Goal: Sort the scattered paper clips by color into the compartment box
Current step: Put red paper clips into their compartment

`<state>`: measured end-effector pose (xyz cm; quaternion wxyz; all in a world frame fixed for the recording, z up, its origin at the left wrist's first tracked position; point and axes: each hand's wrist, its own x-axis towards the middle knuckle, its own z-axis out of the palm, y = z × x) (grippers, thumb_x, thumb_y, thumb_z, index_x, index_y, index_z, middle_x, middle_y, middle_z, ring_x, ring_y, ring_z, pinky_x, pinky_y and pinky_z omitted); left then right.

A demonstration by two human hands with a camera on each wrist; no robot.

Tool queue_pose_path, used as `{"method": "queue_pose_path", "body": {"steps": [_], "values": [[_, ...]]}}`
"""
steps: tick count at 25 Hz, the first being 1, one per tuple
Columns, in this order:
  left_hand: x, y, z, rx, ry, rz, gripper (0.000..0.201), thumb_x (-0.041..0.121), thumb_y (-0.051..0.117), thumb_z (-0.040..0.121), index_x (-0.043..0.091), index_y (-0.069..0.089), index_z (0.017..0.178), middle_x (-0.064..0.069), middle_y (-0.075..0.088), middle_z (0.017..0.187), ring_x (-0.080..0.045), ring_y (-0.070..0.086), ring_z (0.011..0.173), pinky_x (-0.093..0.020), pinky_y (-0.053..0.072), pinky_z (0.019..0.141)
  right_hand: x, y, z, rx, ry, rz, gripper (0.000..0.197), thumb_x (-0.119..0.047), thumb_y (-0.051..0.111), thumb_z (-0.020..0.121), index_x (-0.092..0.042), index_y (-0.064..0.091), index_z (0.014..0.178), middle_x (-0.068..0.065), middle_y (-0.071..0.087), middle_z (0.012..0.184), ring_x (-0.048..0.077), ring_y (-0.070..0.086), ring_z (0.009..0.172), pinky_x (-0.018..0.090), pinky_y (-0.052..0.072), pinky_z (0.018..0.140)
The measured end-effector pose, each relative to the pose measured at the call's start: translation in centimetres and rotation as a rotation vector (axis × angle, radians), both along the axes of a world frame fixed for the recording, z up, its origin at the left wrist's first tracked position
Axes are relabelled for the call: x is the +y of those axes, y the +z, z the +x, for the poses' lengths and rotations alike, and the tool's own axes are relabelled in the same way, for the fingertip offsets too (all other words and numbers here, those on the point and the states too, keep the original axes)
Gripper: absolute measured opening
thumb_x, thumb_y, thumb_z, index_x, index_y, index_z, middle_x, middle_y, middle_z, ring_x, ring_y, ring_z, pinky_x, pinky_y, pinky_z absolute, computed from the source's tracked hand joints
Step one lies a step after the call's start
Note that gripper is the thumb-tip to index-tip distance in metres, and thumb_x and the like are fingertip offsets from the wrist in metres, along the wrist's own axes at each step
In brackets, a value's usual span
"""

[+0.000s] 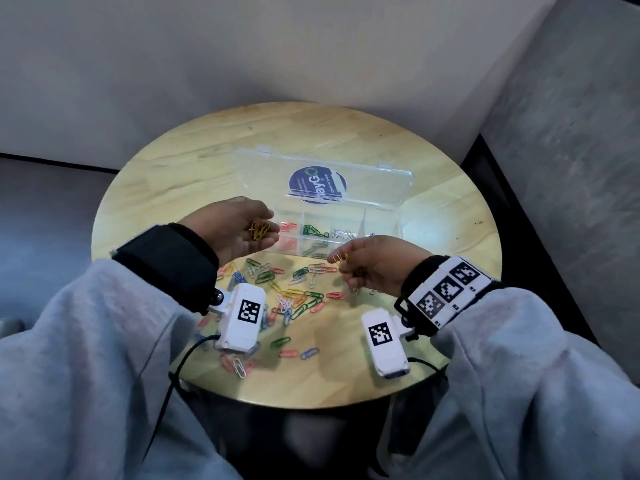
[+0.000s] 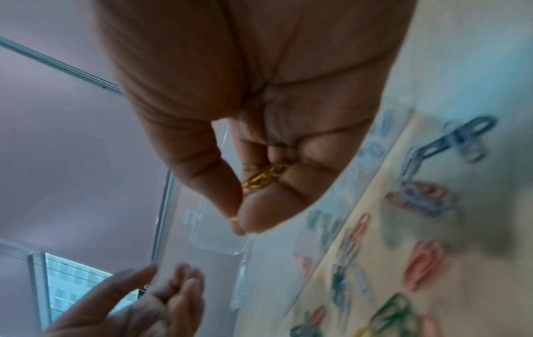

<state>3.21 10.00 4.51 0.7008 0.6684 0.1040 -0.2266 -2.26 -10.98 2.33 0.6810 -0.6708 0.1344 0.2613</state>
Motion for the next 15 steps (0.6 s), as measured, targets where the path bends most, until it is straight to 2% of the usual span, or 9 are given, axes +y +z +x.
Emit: {"method": "queue_pose_path", "body": {"steps": [2,5,9,12,15], "values": [[1.4,-0.1,0.9,0.034,0.044,-0.086,0.011,0.013,0.050,0.093,0.008,0.049,0.083,-0.015,0.058,0.082,-0.022,0.059,0.071,-0.018,0.056,0.054,1.6,0.9,0.9,0.015,-0.057,0.092,0.026,0.010,0.038,0.090,-0.002,0.056,0.076,0.006,0.050,0.060,0.009,0.052,0.042,0.015,0.047,0.045],[3.3,-0.7,2.3,0.060,0.081,-0.151,0.017,0.022,0.051,0.093,0.009,0.051,0.083,-0.015,0.058,0.085,-0.023,0.060,0.076,-0.020,0.057,0.057,4.4,2.0,3.1,0.052,-0.155,0.220,0.027,0.007,0.035,0.090,-0.001,0.052,0.071,0.010,0.054,0.061,0.014,0.057,0.045,0.018,0.052,0.048],[4.8,-1.1,4.0,0.065,0.119,-0.160,0.021,0.028,0.050,0.094,0.011,0.051,0.082,-0.012,0.058,0.084,-0.022,0.060,0.074,-0.021,0.056,0.058,7.6,2.8,6.3,0.086,-0.233,0.298,0.026,0.005,0.031,0.092,0.001,0.052,0.076,0.018,0.052,0.074,0.026,0.056,0.069,0.025,0.057,0.054],[5.7,-1.5,5.1,0.080,0.169,-0.226,0.024,0.032,0.049,0.094,0.011,0.051,0.082,-0.013,0.058,0.085,-0.023,0.060,0.076,-0.026,0.054,0.068,9.4,2.5,8.1,0.104,-0.212,0.256,0.027,0.002,0.030,0.092,0.003,0.054,0.082,0.018,0.054,0.080,0.027,0.057,0.074,0.025,0.058,0.058],[5.6,-1.8,5.9,0.089,0.112,-0.275,0.029,0.040,0.047,0.093,0.012,0.052,0.087,-0.013,0.056,0.089,-0.022,0.057,0.080,-0.028,0.049,0.077,10.7,1.8,9.8,0.115,-0.240,0.211,0.023,0.001,0.030,0.091,0.002,0.053,0.092,0.017,0.053,0.081,0.026,0.055,0.073,0.023,0.056,0.054]]}}
